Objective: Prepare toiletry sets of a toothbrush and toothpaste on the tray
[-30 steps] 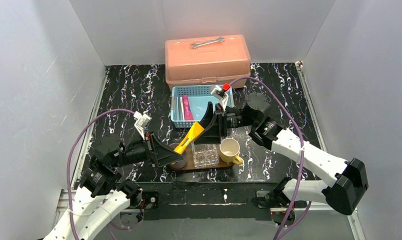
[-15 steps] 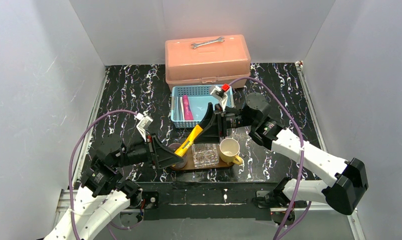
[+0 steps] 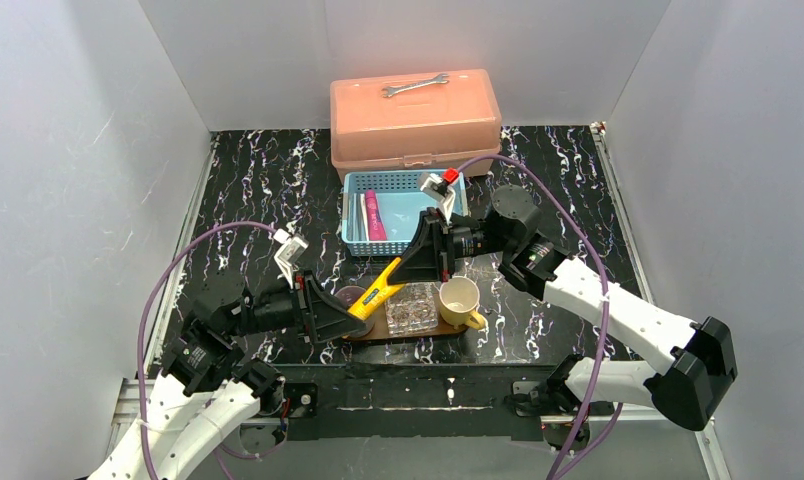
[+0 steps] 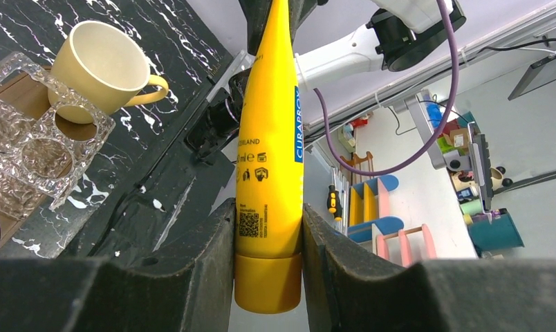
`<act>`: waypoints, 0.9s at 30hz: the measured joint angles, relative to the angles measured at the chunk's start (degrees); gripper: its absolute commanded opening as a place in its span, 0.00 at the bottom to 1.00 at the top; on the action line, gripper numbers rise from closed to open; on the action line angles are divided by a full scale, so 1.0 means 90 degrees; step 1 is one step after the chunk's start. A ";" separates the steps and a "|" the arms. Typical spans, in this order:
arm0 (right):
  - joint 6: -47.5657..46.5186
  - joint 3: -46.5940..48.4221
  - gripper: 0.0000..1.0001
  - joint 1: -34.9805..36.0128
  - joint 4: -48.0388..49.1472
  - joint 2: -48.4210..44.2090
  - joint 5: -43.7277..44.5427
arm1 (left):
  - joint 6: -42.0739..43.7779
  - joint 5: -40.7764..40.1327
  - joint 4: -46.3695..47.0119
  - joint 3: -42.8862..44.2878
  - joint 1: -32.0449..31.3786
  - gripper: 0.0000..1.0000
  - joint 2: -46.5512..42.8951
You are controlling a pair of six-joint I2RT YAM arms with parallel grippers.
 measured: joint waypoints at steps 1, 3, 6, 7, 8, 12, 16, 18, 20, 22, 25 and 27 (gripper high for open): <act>0.0007 0.0000 0.01 0.0000 -0.0002 -0.0007 -0.0019 | 0.0015 0.0000 -0.0002 0.0000 0.0000 0.00 0.0000; 0.0007 0.0000 0.01 0.0002 0.0002 -0.0015 -0.0022 | 0.0039 -0.0005 -0.0005 0.0000 -0.0005 0.15 0.0000; 0.0005 0.0000 0.01 0.0017 -0.0002 -0.0019 -0.0022 | 0.0090 -0.0010 -0.0032 0.0000 -0.0015 0.48 0.0005; 0.0010 0.0000 0.01 0.0019 -0.0007 -0.0019 -0.0022 | 0.0109 -0.0024 -0.0039 0.0002 -0.0017 0.56 0.0010; -0.0010 0.0000 0.01 0.0036 -0.0007 -0.0019 -0.0017 | 0.0131 -0.0063 -0.0061 0.0002 -0.0017 0.63 0.0027; -0.0126 0.0034 0.01 0.0080 -0.0219 -0.0034 0.0019 | 0.0277 -0.0257 -0.0306 0.0066 -0.0017 0.78 0.0199; -0.0474 0.0284 0.01 0.0100 -0.0877 -0.0053 0.0163 | 0.0532 -0.0561 -0.0767 0.0355 -0.0015 0.88 0.0345; -0.0755 0.0532 0.01 0.0126 -0.1392 -0.0058 0.0333 | 0.0721 -0.0787 -0.1037 0.0600 -0.0017 0.92 0.0364; -0.1107 0.0818 0.01 0.0153 -0.1984 -0.0058 0.0583 | 0.0916 -0.1001 -0.1290 0.0850 -0.0017 0.97 0.0364; -0.1506 0.1180 0.01 0.0206 -0.2684 -0.0056 0.0913 | 0.1103 -0.1243 -0.1559 0.1078 -0.0017 0.98 0.0362; -0.1989 0.1613 0.01 0.0279 -0.3507 -0.0056 0.1384 | 0.1326 -0.1559 -0.1880 0.1307 -0.0017 0.98 0.0338; -0.2242 0.1863 0.01 0.0347 -0.4039 -0.0051 0.1734 | 0.1484 -0.1775 -0.2125 0.1423 -0.0017 0.98 0.0313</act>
